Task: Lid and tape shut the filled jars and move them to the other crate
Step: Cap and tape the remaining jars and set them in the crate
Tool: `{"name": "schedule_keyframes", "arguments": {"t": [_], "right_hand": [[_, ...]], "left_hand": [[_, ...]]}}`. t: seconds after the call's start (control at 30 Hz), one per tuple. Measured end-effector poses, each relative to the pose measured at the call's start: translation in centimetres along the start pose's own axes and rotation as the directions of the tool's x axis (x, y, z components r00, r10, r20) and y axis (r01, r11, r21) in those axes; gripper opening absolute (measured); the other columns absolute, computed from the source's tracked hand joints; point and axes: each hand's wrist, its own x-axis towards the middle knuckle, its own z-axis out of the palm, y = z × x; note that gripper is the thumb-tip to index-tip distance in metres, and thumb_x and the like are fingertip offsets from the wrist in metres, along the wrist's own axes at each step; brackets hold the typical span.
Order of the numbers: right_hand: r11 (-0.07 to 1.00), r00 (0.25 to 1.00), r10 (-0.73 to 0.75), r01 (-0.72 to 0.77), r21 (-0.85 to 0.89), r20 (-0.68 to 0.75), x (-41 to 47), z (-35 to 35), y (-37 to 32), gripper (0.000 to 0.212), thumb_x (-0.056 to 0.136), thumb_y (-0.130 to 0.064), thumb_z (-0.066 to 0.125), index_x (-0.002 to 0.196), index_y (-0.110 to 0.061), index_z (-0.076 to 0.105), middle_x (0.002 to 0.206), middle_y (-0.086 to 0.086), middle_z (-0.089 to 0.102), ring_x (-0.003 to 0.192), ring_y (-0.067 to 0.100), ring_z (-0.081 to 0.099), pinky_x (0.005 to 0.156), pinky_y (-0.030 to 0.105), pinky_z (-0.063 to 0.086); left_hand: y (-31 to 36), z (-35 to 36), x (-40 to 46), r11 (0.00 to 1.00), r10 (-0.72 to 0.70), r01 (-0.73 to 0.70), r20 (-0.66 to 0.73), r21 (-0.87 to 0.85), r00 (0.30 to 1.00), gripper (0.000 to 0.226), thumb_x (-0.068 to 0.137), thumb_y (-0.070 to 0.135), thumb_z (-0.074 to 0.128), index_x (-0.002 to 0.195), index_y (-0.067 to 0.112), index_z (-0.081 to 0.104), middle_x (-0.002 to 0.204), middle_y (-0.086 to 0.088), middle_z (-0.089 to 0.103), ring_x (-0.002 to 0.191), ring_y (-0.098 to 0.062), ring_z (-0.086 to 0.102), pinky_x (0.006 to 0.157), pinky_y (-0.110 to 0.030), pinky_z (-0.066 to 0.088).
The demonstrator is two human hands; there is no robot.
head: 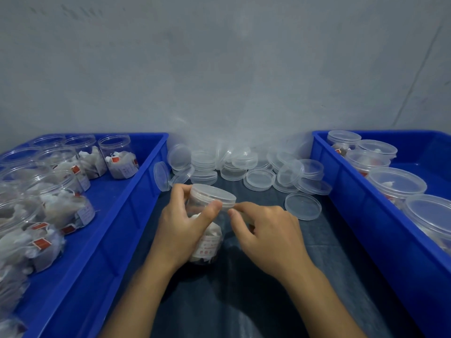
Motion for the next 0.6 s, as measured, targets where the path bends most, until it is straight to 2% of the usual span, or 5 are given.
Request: {"name": "schedule_keyframes", "arguments": {"t": [0.13, 0.23, 0.37, 0.5, 0.6], "right_hand": [[1.000, 1.000, -0.011, 0.010, -0.029, -0.010, 0.0, 0.1, 0.0, 0.048, 0.098, -0.062, 0.033, 0.097, -0.032, 0.070, 0.063, -0.007, 0.063, 0.063, 0.019, 0.062, 0.058, 0.034, 0.046], [1.000, 1.000, -0.001, 0.001, -0.016, -0.011, 0.0, 0.0, 0.1, 0.044, 0.098, -0.064, 0.036, 0.102, -0.037, 0.071, 0.066, -0.010, 0.067, 0.066, 0.018, 0.065, 0.060, 0.034, 0.049], [1.000, 1.000, 0.011, -0.011, 0.014, -0.015, 0.0, -0.3, 0.2, 0.043, 0.095, -0.065, 0.038, 0.103, -0.038, 0.070, 0.074, -0.013, 0.071, 0.071, 0.016, 0.068, 0.064, 0.036, 0.052], [0.999, 1.000, 0.010, -0.010, 0.032, -0.005, 0.1, -0.4, 0.3, 0.037, 0.095, -0.053, 0.034, 0.097, -0.034, 0.065, 0.077, -0.015, 0.068, 0.072, 0.012, 0.062, 0.065, 0.035, 0.047], [1.000, 1.000, 0.018, -0.018, -0.013, -0.008, 0.1, -0.2, -0.1, 0.037, 0.098, -0.051, 0.033, 0.102, -0.032, 0.065, 0.084, -0.012, 0.069, 0.079, 0.015, 0.064, 0.069, 0.038, 0.050]], "left_hand": [[0.7, 0.6, -0.5, 0.996, -0.006, 0.009, -0.026, 0.091, 1.000, 0.052, 0.080, 0.077, 0.056, 0.116, 0.039, 0.055, 0.109, 0.023, 0.073, 0.101, 0.002, 0.071, 0.089, -0.039, 0.059], [1.1, 1.1, -0.6, 0.984, 0.000, 0.009, -0.053, 0.179, 0.999, 0.055, 0.079, 0.081, 0.053, 0.118, 0.043, 0.051, 0.107, 0.024, 0.071, 0.100, 0.002, 0.069, 0.090, -0.041, 0.058], [1.2, 0.9, -0.5, 0.988, -0.022, 0.029, -0.043, 0.152, 0.999, 0.073, 0.070, 0.086, 0.063, 0.124, 0.038, 0.054, 0.111, 0.020, 0.072, 0.103, -0.004, 0.070, 0.091, -0.044, 0.059], [1.1, 0.6, -0.4, 0.996, -0.044, 0.046, -0.032, 0.078, 0.999, 0.070, 0.071, 0.086, 0.063, 0.122, 0.038, 0.057, 0.110, 0.022, 0.073, 0.101, 0.000, 0.070, 0.092, -0.043, 0.059], [0.9, 0.5, -0.3, 0.999, -0.047, 0.048, -0.020, 0.016, 0.999, 0.068, 0.073, 0.085, 0.064, 0.121, 0.037, 0.058, 0.112, 0.024, 0.073, 0.100, 0.002, 0.071, 0.090, -0.039, 0.060]]}}
